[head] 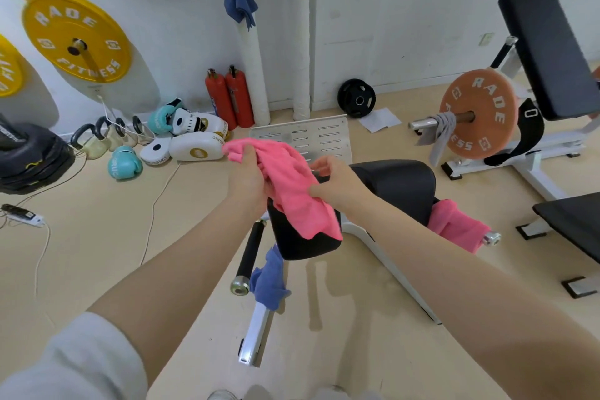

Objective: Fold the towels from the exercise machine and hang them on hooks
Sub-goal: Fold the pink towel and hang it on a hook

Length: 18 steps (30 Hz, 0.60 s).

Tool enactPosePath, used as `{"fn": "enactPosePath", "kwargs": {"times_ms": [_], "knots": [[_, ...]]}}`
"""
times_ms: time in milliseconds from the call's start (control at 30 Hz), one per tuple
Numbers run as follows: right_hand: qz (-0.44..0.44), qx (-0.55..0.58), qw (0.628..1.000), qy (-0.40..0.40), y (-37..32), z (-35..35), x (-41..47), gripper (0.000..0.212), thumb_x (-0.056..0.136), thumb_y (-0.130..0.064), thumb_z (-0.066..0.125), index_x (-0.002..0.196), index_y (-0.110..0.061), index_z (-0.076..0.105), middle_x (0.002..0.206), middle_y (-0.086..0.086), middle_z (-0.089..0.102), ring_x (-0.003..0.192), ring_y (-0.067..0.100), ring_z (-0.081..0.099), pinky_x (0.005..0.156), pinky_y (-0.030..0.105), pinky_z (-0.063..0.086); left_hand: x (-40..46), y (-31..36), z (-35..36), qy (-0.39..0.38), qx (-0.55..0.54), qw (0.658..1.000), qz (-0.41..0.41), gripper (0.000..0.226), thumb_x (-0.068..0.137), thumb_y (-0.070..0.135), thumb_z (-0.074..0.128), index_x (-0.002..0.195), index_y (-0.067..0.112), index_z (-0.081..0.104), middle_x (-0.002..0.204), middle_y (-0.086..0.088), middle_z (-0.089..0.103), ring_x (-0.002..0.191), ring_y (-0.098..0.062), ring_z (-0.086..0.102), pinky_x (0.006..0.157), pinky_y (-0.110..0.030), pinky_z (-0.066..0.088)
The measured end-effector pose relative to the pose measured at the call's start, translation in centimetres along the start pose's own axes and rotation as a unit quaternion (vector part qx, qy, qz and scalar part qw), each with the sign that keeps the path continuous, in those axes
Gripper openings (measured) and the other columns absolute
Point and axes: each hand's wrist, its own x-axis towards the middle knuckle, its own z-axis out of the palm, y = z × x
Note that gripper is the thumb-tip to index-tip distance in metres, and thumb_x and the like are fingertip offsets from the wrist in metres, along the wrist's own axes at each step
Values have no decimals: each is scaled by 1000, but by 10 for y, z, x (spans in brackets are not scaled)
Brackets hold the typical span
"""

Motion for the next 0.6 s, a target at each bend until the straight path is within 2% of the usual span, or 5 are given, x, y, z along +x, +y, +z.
{"fn": "enactPosePath", "kwargs": {"times_ms": [67, 200, 267, 400, 600], "knots": [[19, -39, 999, 24, -4, 1, 1, 33, 81, -2, 52, 113, -11, 48, 89, -1, 53, 92, 20, 54, 68, 27, 44, 6, 0, -10, -38, 193, 980, 35, 27, 93, 40, 46, 76, 19, 49, 78, 0, 55, 80, -24, 59, 79, -36, 55], [30, 10, 999, 20, -8, 2, 1, 29, 82, 3, 44, 99, -19, 53, 69, -3, 49, 58, 14, 47, 47, 22, 34, 2, 9, -25, -152, 618, 769, 59, 28, 93, 23, 50, 67, 11, 50, 58, 0, 50, 52, -14, 51, 50, -21, 43], [19, 86, 996, 27, -12, 2, 0, 32, 81, 8, 40, 79, -18, 57, 66, -2, 52, 53, 12, 43, 45, 19, 34, 1, 10, -27, -164, 665, 722, 101, 33, 87, 23, 56, 57, 11, 49, 48, 0, 47, 46, -14, 44, 53, -25, 39], [24, 277, 960, -16, -20, 0, -5, 36, 81, 14, 32, 68, -8, 58, 69, 7, 55, 62, 13, 51, 54, 15, 45, -11, 10, -23, -238, 516, 816, 105, 31, 84, 20, 61, 57, 16, 47, 40, 6, 51, 39, -9, 47, 47, -20, 42], [-7, 402, 914, -60, -21, -7, -12, 47, 81, 22, 26, 96, -6, 62, 86, 8, 61, 77, 17, 60, 66, 22, 57, -28, 15, -7, -312, 231, 921, 27, 10, 91, 7, 46, 90, 13, 54, 67, 1, 48, 55, -6, 48, 51, -19, 43]]}}
